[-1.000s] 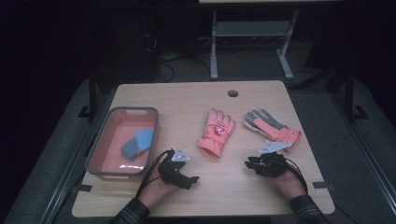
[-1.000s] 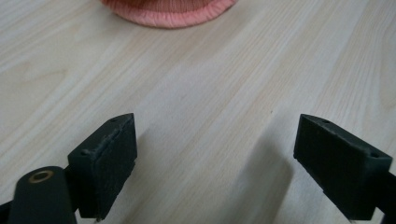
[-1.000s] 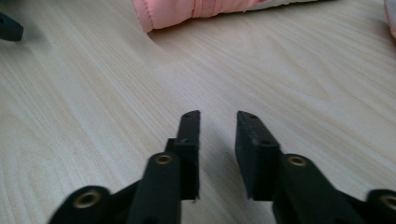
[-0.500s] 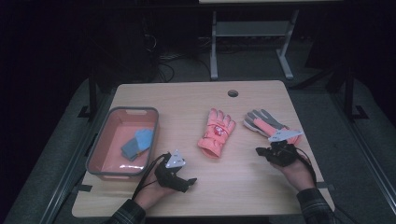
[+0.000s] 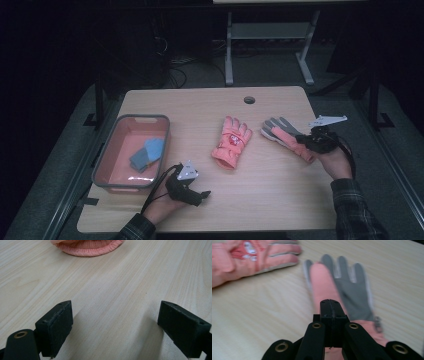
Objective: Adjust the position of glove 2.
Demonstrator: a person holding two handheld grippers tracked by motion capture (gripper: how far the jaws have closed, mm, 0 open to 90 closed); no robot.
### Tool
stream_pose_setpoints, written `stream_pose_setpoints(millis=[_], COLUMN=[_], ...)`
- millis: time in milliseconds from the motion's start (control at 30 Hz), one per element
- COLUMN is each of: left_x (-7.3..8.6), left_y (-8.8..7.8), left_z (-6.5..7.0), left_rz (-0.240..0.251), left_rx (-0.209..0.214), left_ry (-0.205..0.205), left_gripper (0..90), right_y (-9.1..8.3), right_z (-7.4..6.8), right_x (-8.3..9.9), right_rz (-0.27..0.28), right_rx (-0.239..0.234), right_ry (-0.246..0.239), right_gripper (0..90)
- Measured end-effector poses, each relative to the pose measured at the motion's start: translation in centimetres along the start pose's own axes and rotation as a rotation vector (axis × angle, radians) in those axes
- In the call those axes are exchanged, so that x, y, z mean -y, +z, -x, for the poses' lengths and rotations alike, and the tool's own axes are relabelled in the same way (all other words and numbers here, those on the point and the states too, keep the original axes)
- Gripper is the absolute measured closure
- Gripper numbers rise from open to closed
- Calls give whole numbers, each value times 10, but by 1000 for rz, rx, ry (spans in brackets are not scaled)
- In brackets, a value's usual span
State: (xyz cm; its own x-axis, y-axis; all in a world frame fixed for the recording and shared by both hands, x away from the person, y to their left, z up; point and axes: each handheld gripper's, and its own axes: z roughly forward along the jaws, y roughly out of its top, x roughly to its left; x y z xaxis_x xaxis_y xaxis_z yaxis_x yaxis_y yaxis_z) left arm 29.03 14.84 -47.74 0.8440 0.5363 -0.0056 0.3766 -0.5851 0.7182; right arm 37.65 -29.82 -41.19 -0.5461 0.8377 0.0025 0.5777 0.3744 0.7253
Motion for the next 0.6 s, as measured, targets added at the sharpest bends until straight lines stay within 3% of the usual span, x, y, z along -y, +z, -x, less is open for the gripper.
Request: stream_pose_setpoints(millis=[100, 300, 600], left_x=[0, 0, 0], left_y=[0, 0, 0], left_z=[0, 0, 0], left_rz=[0, -1, 0], left_rx=[0, 0, -2], left_ry=[0, 0, -1], left_gripper=[122, 122, 122], right_y=[5, 19, 37], right_z=[12, 27, 23], right_x=[0, 6, 14], right_rz=[-19, -66, -141], right_rx=[42, 63, 64], right_ry=[8, 28, -7], right_gripper=[900, 900, 900])
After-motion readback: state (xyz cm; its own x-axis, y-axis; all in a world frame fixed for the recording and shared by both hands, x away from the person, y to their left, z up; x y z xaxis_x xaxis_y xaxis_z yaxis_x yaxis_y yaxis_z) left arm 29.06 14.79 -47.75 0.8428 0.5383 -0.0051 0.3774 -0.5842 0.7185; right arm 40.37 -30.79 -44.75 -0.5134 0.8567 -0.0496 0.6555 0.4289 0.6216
